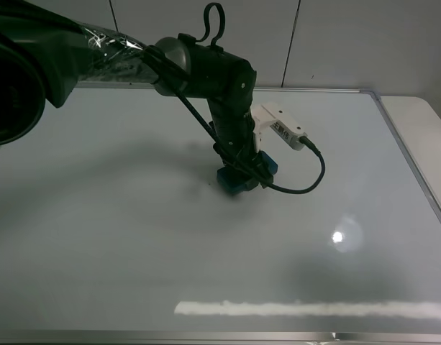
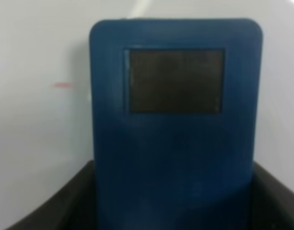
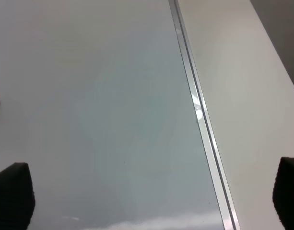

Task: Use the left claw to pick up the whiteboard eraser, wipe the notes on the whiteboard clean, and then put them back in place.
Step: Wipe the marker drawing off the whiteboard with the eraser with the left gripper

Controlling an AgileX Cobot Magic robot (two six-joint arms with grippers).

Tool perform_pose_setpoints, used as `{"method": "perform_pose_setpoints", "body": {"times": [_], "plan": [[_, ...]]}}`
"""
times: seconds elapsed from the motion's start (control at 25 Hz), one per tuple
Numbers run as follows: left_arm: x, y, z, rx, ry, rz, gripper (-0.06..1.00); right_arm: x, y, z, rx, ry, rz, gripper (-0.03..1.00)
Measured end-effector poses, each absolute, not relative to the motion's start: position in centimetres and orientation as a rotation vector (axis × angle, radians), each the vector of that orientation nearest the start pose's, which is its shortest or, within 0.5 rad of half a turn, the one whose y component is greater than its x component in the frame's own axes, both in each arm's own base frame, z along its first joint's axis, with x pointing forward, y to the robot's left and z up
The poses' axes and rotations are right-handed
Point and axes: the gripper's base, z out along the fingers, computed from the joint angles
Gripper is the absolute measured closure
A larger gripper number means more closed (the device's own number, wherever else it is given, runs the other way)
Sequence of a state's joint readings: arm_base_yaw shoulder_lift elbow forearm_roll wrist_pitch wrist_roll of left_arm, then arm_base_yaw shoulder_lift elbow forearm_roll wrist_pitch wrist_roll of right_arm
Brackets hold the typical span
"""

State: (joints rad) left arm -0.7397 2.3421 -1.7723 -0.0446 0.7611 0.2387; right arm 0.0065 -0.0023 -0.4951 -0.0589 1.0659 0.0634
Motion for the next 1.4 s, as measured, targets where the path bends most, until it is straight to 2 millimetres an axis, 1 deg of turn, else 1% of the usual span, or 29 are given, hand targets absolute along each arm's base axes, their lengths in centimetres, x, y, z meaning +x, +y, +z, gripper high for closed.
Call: {"method": "perform_pose_setpoints", "body": {"times": [0.12, 0.28, 0.4, 0.56, 0.68, 0.88, 1.0, 1.24, 1.32, 1.4], "plan": [[37.8, -31.0, 11.6, 1.214, 2.513, -0.151, 0.39, -0.5, -0.5, 27.6, 0.061, 2.050, -0.027, -0.02], [40.1, -28.3, 11.6, 1.117, 2.544, -0.135, 0.39, -0.5, -0.5, 27.6, 0.061, 2.050, -0.027, -0.02], [41.3, -26.1, 11.6, 1.062, 2.598, -0.118, 0.39, -0.5, -0.5, 27.6, 0.061, 2.050, -0.027, -0.02], [42.0, -24.0, 11.6, 1.001, 2.688, -0.106, 0.39, -0.5, -0.5, 27.6, 0.061, 2.050, -0.027, -0.02], [42.1, -23.2, 11.6, 0.939, 2.751, -0.104, 0.39, -0.5, -0.5, 27.6, 0.061, 2.050, -0.027, -0.02], [41.8, -23.0, 11.8, 0.923, 2.786, -0.093, 0.39, -0.5, -0.5, 27.6, 0.061, 2.050, -0.027, -0.02], [41.3, -22.7, 11.7, 0.913, 2.789, -0.104, 0.39, -0.5, -0.5, 27.6, 0.061, 2.050, -0.027, -0.02], [39.0, -21.9, 11.5, 0.851, 2.760, -0.144, 0.39, -0.5, -0.5, 27.6, 0.061, 2.050, -0.027, -0.02], [38.2, -22.1, 11.5, 0.845, 2.754, -0.147, 0.39, -0.5, -0.5, 27.6, 0.061, 2.050, -0.027, -0.02], [37.3, -23.0, 11.4, 0.866, 2.758, -0.145, 0.39, -0.5, -0.5, 27.6, 0.061, 2.050, -0.027, -0.02]]}}
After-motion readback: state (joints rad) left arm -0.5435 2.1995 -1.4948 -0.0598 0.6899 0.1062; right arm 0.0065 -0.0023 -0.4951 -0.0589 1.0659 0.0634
